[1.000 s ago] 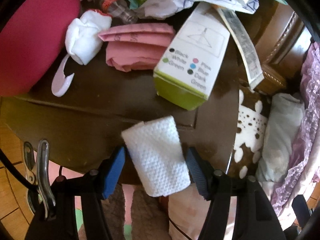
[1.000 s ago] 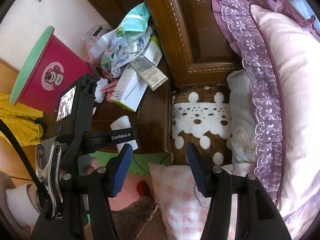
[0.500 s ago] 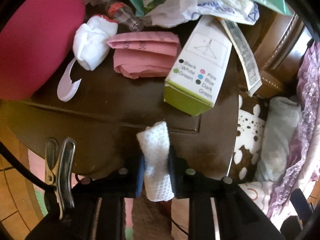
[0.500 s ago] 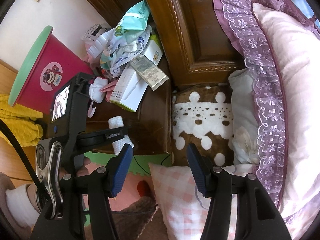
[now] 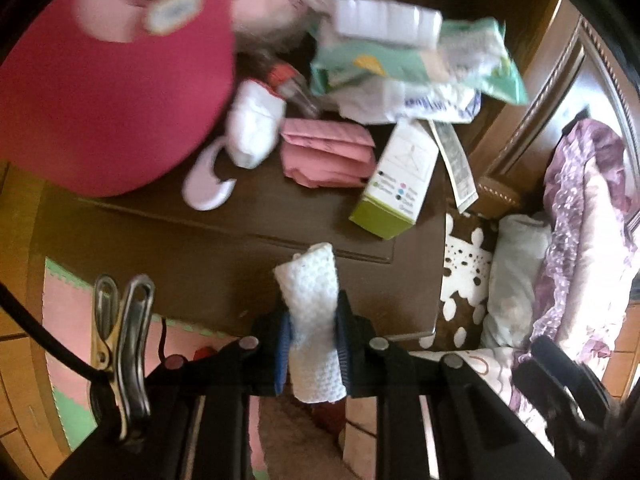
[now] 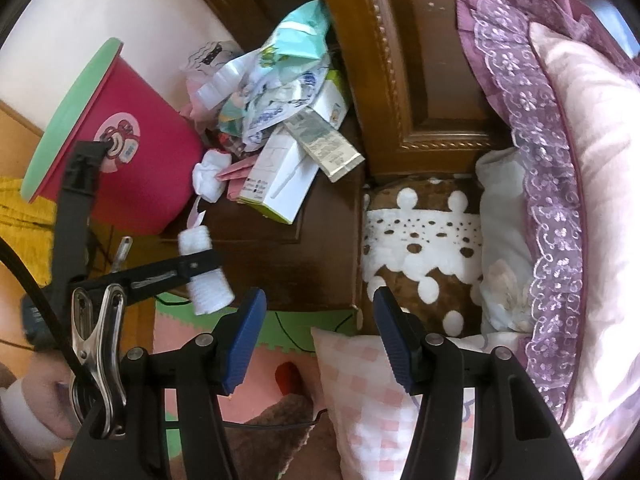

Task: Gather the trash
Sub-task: 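Lift the wet wipe with the left tool while the right tool grasps the white glove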

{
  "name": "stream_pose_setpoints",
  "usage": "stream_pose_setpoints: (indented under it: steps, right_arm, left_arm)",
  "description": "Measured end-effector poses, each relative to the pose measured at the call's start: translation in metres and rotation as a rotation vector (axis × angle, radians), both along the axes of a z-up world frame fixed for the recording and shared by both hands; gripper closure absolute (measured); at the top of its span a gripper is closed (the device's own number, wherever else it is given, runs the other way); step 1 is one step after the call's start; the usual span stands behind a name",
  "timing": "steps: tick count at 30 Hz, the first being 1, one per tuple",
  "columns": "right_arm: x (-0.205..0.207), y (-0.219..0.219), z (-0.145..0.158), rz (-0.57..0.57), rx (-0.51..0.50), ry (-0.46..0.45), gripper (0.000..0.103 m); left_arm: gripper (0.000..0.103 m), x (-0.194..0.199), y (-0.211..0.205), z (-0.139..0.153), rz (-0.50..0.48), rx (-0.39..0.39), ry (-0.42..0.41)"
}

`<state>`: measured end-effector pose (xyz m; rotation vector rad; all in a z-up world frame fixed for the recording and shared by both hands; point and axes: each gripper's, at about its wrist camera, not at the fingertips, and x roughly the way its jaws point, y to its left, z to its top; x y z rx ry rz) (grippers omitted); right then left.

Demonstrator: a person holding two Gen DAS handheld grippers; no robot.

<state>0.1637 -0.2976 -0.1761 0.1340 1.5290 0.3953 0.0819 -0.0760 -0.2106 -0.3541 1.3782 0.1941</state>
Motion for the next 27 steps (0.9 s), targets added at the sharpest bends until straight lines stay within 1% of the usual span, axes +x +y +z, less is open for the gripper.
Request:
stream_pose_setpoints:
  steps: [6,11,14,18,20,23,27]
  right_arm:
    - [0.003,0.025,0.003,0.020,0.030,-0.009,0.045]
    - [0.008,0.055,0.001,0.007,0.077,-0.005,0.045]
    - [0.013,0.078,-0.004,-0.017,0.112,0.003,0.049]
    - [0.024,0.119,-0.017,-0.024,0.138,0.005,0.052]
    - [0.030,0.136,-0.024,-0.023,0.137,0.000,0.053]
    - [0.038,0.165,-0.040,-0.018,0.122,-0.023,0.055]
    - [0.045,0.192,-0.059,0.006,0.090,-0.060,0.055]
  left_arm:
    - [0.083,-0.027,0.041,0.027,0.043,0.016,-0.024]
    - [0.083,-0.049,0.076,0.035,0.063,0.039,-0.031]
    - [0.083,-0.058,0.096,0.036,0.074,0.042,-0.026]
    - [0.083,-0.066,0.128,0.038,0.099,0.027,-0.024]
    - [0.083,-0.070,0.141,0.039,0.096,0.022,-0.027]
    - [0.083,-0.074,0.158,0.040,0.076,0.025,-0.030]
    - [0.083,-0.077,0.177,0.040,0.058,0.025,-0.029]
